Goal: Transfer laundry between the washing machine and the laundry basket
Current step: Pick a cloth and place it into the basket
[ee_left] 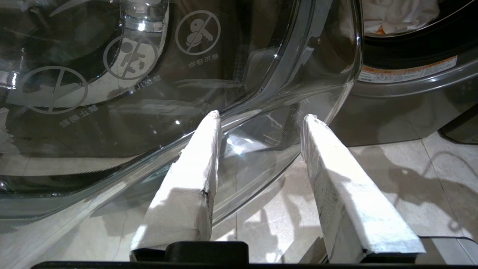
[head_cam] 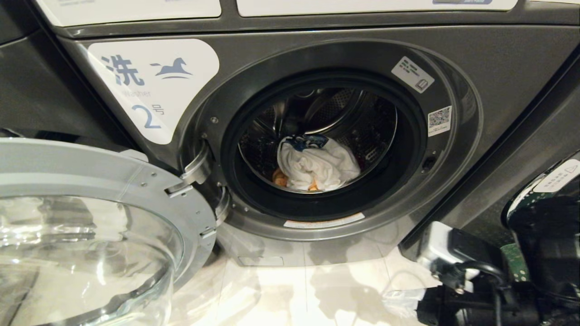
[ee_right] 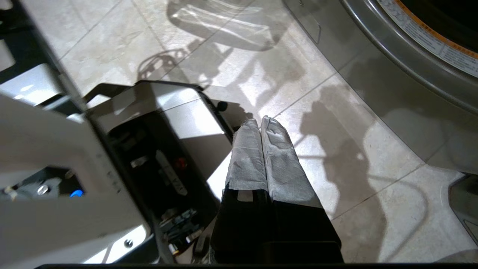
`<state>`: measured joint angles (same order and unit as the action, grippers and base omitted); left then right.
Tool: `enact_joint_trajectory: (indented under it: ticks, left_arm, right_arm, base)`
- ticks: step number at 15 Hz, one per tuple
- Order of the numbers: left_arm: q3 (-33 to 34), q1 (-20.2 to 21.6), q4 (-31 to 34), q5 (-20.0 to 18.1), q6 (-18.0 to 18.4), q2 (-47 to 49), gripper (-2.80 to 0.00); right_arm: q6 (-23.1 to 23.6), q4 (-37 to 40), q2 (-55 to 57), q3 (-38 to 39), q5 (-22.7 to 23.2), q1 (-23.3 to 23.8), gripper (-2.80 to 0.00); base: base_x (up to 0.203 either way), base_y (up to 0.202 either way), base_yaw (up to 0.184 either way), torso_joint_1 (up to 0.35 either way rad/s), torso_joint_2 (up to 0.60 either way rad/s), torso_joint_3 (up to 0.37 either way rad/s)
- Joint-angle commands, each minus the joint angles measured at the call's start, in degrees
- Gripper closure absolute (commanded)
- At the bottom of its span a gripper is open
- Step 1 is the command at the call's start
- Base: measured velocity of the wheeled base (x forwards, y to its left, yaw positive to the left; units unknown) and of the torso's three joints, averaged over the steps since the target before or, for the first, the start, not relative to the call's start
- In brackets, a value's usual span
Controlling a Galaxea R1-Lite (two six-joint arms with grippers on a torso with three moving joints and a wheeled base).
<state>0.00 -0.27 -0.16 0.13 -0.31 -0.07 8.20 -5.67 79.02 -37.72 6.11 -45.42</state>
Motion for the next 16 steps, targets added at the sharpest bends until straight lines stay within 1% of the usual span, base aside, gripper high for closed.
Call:
enact_joint_trajectory:
  ticks: [1, 3, 4, 5, 6, 7, 9, 12, 14, 16]
  left_arm:
    - [0.09, 0.0, -0.02, 0.04, -0.04, 0.07, 0.0]
    - [0.09, 0.0, -0.02, 0.04, -0.04, 0.07, 0.0]
    - [0.09, 0.0, -0.02, 0.04, -0.04, 0.07, 0.0]
    - [0.09, 0.0, -0.02, 0.04, -0.04, 0.07, 0.0]
    - [0.09, 0.0, -0.02, 0.04, -0.04, 0.07, 0.0]
    - [0.09, 0.0, -0.02, 0.04, -0.04, 0.07, 0.0]
    - [0.09, 0.0, -0.02, 0.04, -0.04, 0.07, 0.0]
    - [0.09, 0.0, -0.02, 0.04, -0.04, 0.07, 0.0]
    - [0.09, 0.0, -0.02, 0.04, -0.04, 0.07, 0.0]
    - [0.09, 0.0, -0.02, 0.04, -0.04, 0.07, 0.0]
  right_arm:
    - [-2.15, -7.1, 11.36, 0.18, -2.76, -0.31, 0.0]
    - [-6.03, -16.68, 21.45, -1.59, -6.73, 0.72, 0.0]
    - [-7.62, -20.58, 26.5, -3.74, -9.43, 1.86, 0.0]
    - [-8.73, -23.24, 30.73, -7.41, -12.09, 3.65, 0.0]
    - [-9.48, -24.78, 33.88, -12.94, -14.1, 6.01, 0.0]
    - [-9.86, -25.15, 36.5, -18.19, -15.33, 8.88, 0.0]
    - [-10.25, -21.38, 40.17, -28.45, -16.21, 13.75, 0.0]
    - [-10.46, -11.11, 46.09, -45.58, -16.03, 19.29, 0.0]
    - [-10.61, -1.86, 49.54, -55.56, -15.69, 21.26, 0.0]
    - [-10.77, 4.46, 53.14, -63.74, -15.17, 21.95, 0.0]
  base:
    - [0.0, 0.0, 0.0, 0.0, 0.0, 0.0]
    - [0.0, 0.0, 0.0, 0.0, 0.0, 0.0]
    - [0.0, 0.0, 0.0, 0.0, 0.0, 0.0]
    - [0.0, 0.0, 0.0, 0.0, 0.0, 0.0]
    - [0.0, 0.0, 0.0, 0.0, 0.0, 0.0]
    - [0.0, 0.0, 0.0, 0.0, 0.0, 0.0]
    - [0.0, 0.0, 0.0, 0.0, 0.0, 0.0]
    - [0.0, 0.0, 0.0, 0.0, 0.0, 0.0]
    - [0.0, 0.0, 0.0, 0.0, 0.0, 0.0]
    - [0.0, 0.0, 0.0, 0.0, 0.0, 0.0]
